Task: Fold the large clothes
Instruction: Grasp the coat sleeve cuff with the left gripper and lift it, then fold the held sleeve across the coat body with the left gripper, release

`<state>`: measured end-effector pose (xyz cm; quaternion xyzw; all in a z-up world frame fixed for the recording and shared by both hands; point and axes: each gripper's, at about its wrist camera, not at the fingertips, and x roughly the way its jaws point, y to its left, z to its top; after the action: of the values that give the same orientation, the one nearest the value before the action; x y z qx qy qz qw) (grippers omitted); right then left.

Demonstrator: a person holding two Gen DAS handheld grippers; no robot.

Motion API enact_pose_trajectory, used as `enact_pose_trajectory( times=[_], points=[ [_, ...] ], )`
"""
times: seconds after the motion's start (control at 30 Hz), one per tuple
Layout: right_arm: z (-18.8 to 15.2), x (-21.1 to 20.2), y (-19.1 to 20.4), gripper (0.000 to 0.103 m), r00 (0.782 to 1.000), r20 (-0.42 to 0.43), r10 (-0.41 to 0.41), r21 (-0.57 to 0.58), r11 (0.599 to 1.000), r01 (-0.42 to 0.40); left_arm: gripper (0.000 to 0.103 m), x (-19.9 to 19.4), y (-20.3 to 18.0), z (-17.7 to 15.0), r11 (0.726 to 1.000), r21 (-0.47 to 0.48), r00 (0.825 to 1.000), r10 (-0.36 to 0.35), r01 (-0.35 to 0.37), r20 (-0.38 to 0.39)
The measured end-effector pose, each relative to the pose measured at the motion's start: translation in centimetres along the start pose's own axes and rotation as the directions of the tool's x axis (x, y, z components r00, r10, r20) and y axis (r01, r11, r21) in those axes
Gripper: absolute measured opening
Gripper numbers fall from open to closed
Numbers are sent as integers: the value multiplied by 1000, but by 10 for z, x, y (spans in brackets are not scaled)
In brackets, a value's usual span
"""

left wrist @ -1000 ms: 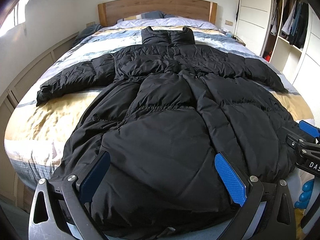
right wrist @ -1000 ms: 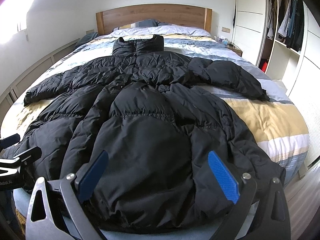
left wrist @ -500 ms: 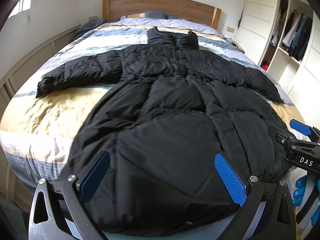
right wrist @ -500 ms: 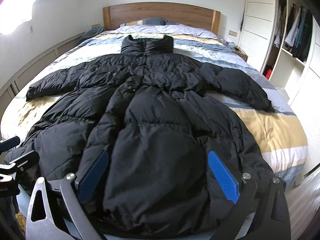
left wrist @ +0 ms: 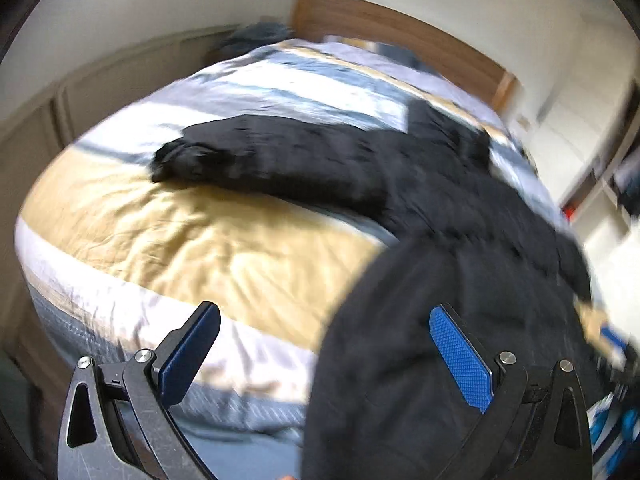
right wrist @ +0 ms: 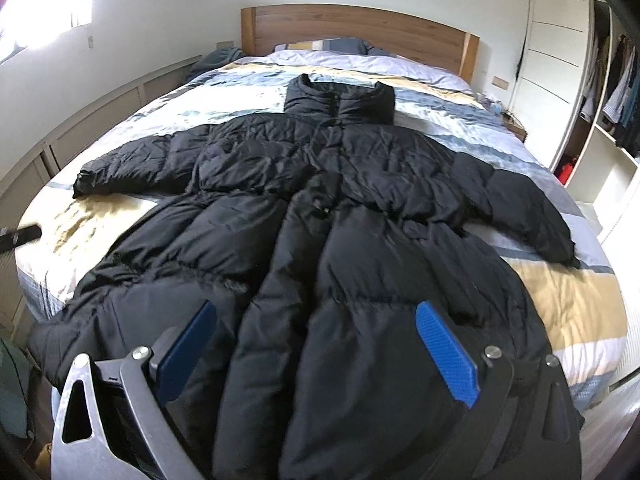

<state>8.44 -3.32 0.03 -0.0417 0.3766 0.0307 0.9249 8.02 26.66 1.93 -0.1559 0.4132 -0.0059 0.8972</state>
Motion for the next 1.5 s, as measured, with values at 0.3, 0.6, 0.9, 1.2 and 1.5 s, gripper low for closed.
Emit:
enact_pose_trajectory(
  times=[0.3,0.6,0.9,1.2,1.5],
  points=[
    [18,14,7,101,1000,-17,-19,-33,999,18,101,86,121,87,911,-400,994,-107,104,14],
    [28,14,-11,101,998,-15,-66,-17,998,66,80,176,169,106,670,-711,966,-253,213,51],
    [18,13,-37,101,996,-26,-81,37,996,82,20,177,161,123,597,-753,949,-291,276,117],
    [11,-10,-58,101,997,46,-67,63,996,64,10,133,101,168,759,-586,958,-253,284,137],
    [-5,-39,-99,101,989,107,-97,109,990,86,9,86,-8,204,876,-358,946,-287,324,154]
  ],
)
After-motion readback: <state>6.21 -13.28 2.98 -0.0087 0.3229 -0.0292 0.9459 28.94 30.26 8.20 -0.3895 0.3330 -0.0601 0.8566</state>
